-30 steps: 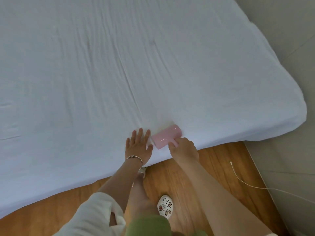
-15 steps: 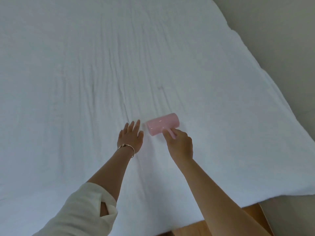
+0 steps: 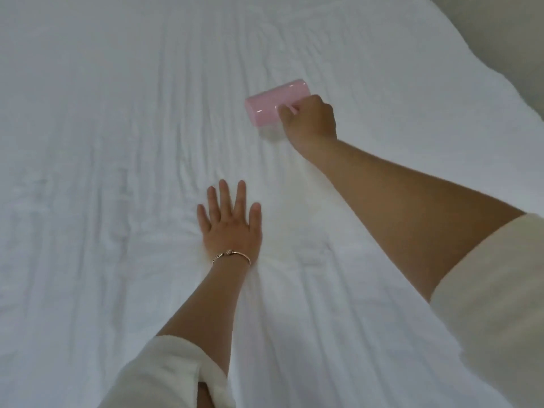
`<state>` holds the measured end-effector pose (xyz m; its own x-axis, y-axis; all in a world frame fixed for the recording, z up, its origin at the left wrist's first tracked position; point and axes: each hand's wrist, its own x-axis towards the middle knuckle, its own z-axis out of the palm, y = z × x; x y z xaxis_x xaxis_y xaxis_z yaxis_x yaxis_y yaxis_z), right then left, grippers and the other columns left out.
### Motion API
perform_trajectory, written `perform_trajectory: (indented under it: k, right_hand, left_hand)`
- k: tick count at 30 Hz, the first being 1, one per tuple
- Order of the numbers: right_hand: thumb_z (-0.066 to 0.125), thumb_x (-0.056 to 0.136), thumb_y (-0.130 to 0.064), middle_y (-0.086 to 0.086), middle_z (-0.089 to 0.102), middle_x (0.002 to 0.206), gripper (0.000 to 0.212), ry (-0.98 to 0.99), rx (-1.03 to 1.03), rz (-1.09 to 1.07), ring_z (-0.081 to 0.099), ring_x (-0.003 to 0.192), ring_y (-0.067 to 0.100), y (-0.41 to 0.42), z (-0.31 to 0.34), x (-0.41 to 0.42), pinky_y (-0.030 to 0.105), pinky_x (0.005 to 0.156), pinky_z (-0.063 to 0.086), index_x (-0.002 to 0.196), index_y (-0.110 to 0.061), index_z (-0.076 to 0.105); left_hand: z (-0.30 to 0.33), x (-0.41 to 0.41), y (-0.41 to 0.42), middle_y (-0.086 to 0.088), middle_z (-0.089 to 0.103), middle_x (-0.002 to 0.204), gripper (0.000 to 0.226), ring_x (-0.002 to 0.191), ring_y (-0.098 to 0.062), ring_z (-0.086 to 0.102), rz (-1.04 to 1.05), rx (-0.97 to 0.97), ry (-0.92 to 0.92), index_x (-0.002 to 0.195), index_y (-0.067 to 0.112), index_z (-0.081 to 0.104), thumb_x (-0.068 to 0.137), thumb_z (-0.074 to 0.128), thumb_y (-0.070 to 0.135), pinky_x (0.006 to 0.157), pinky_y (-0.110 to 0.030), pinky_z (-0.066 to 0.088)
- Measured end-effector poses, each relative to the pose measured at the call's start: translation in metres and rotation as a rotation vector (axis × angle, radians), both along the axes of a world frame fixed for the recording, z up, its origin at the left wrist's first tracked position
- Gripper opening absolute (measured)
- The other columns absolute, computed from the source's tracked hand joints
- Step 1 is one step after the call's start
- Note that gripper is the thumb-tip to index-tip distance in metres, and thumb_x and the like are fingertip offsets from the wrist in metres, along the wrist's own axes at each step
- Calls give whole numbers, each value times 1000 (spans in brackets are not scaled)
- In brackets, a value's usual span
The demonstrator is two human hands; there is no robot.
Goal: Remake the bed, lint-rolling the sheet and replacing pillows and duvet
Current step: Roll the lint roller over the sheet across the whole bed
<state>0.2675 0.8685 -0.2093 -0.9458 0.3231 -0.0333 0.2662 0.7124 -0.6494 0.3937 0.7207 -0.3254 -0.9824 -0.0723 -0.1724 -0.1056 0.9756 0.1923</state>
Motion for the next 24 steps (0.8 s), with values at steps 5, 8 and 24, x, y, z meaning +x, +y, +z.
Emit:
perform_trajectory:
  k: [5, 8, 24]
  right_hand:
    - [54, 94, -37, -1, 64, 94, 27, -85, -47, 6, 62, 92, 22, -17, -50, -28, 24, 70, 43, 105, -15, 64]
    - [55, 92, -42, -3, 59, 88, 19, -87, -57, -35, 60, 84, 23, -11, -64, -1, 26, 72, 43, 89, -23, 57]
    - [50, 95, -45, 2, 66, 91, 29, -306, 22, -99, 58, 82, 27, 43, -35, 274, 30, 70, 41, 99, -21, 66]
  left_hand:
    - [-20, -5, 0, 7, -20, 159, 57, 145, -17, -23, 16, 41, 89, 148, 42, -17, 97, 3, 57, 115, -40, -20]
    - [-22, -4, -1, 6, -20, 160, 57, 145, -17, -23, 7, 48, 91, 149, 41, -15, 97, 3, 57, 115, -40, -20]
    - [21, 139, 35, 2, -12, 162, 54, 148, -17, -11, -147, 67, -94, 152, 34, -9, 102, 9, 37, 120, -39, -5]
